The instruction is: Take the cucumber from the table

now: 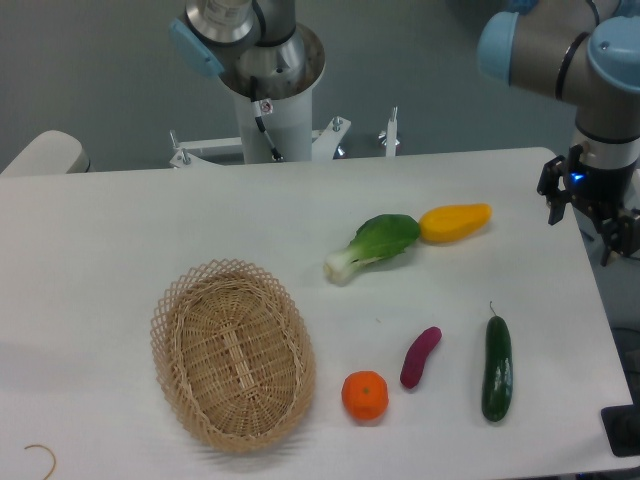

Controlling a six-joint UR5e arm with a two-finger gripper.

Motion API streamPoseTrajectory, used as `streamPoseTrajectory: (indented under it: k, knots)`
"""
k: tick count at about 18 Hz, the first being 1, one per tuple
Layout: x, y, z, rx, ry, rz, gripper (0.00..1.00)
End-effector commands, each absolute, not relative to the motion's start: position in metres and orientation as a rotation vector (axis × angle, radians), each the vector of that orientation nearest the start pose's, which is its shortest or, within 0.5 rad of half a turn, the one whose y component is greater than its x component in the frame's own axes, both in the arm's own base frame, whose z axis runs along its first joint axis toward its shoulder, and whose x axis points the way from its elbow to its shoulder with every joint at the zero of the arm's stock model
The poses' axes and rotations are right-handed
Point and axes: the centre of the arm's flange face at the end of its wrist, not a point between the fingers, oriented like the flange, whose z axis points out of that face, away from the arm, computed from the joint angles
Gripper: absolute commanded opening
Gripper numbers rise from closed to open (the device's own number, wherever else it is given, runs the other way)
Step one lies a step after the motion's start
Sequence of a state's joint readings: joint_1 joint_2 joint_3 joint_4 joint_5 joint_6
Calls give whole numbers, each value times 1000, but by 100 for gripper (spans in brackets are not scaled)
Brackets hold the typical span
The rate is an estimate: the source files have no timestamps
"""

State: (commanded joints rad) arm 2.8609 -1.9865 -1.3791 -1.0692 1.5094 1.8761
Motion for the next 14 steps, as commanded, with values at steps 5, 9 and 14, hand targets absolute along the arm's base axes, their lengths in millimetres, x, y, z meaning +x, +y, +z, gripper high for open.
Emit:
streamPoseTrajectory:
  k: [5, 9, 14]
  knots:
    - [-613, 324, 399, -2912, 873, 437, 100]
    - [-612, 327, 394, -2923, 804, 423, 100]
    - [-601, 354, 390, -2935, 675, 409, 100]
